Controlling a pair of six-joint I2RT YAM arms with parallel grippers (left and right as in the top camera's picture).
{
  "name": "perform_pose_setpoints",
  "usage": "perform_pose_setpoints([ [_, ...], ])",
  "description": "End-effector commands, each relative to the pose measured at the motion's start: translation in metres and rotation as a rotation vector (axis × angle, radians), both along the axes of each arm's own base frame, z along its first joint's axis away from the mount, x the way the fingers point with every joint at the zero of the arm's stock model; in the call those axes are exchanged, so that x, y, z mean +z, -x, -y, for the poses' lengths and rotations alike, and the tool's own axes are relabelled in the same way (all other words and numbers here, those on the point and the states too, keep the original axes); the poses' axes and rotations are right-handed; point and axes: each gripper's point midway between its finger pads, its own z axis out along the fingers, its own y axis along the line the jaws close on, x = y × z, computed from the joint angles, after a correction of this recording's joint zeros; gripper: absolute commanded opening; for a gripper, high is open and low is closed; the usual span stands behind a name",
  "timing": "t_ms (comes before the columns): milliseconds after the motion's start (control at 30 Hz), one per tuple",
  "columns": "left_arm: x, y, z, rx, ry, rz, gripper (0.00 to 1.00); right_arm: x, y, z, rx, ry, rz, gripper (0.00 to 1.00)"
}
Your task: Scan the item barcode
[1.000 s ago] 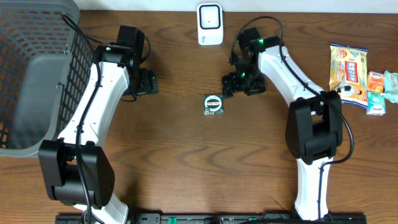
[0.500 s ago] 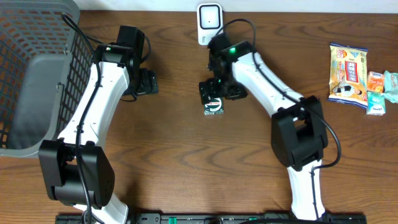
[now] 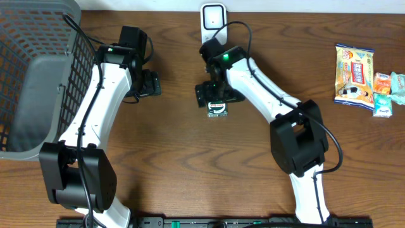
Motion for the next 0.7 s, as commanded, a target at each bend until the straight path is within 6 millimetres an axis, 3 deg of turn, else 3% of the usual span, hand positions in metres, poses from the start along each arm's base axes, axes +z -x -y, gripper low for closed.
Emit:
perform_pose_setpoints([
  [0, 0.0001, 0.0013, -0.0027, -0.005, -0.014, -0.004, 0.98, 0.0123, -0.0004, -0.0144, 0.011, -0.019, 0.042, 0.99],
  [233, 0.0001, 0.0013, -0.0027, -0.006, -0.014, -0.005, 0.98, 0.0124, 0.0047, -0.0230, 0.033, -0.021, 0.045, 0.99],
  [667, 0.0001, 0.0013, -0.0028, -0.005, -0.015, -0.004, 0.98, 0.0116, 0.0011, -0.0188, -0.030, 0.002, 0.058, 0.99],
])
